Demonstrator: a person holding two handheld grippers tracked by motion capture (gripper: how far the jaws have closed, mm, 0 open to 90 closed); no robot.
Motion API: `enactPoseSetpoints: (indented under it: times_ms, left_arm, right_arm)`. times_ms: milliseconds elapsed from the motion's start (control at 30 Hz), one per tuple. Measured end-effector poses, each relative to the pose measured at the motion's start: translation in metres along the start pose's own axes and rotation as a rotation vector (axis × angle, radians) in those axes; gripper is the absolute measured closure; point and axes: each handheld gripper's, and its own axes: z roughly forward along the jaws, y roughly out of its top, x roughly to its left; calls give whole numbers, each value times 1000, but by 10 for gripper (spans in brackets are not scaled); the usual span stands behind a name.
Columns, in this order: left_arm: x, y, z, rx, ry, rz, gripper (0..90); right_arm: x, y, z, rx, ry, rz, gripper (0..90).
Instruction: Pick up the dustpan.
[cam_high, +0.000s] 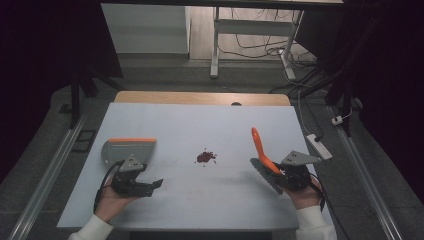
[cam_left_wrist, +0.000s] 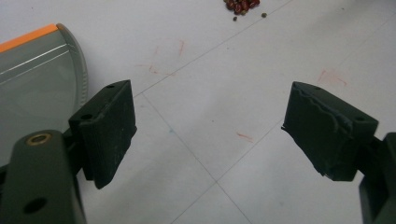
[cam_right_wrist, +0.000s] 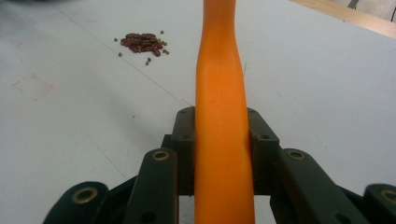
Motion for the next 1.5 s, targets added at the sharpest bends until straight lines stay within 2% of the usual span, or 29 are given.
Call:
enactPoseSetpoints:
  times_ms: [167, 267, 567, 633, 667, 767, 800, 833, 1067, 1167, 1200, 1333, 1467, 1500]
  left_arm:
    - [-3, 7, -4, 8, 8, 10, 179]
    - [-4, 10, -7, 16, 14, 4, 180]
    - [-2, 27, -19, 41, 78, -42, 172]
    - [-1, 31, -21, 37, 103, -44, 173]
    - [1, 32, -22, 51, 116, -42, 173]
    - [4, 31, -24, 52, 128, -46, 172]
    - [6, 30, -26, 53, 135, -55, 173]
    - [11, 29, -28, 47, 161, -81, 176]
    - [25, 24, -38, 44, 186, -114, 177]
    - [35, 18, -46, 33, 212, -155, 180]
    - [35, 18, -46, 33, 212, -155, 184]
    - [42, 14, -55, 16, 236, -198, 189]
    - [46, 13, -58, 22, 247, -208, 189]
    - [49, 11, -60, 22, 270, -232, 189]
  right_arm:
    - [-1, 2, -1, -20, 0, 13, 694]
    - [0, 4, -3, -32, 6, 4, 694]
    - [-1, 3, -5, -43, 12, 8, 694]
    - [-1, 3, -6, -44, 9, 11, 694]
    - [-1, 3, -6, -40, 7, 11, 694]
    - [-1, 3, -6, -40, 7, 3, 694]
    - [-1, 3, -6, -39, 5, 3, 694]
    - [-1, 3, -6, -42, 3, 1, 694]
    - [-3, 2, -6, -39, -11, 4, 694]
    - [-3, 2, -5, -41, -10, 6, 694]
    - [-3, 2, -5, -37, -10, 7, 694]
    - [-1, 2, -3, -30, -6, 5, 694]
    - [0, 2, -2, -29, -8, -6, 694]
    - [0, 2, -3, -29, -13, -10, 694]
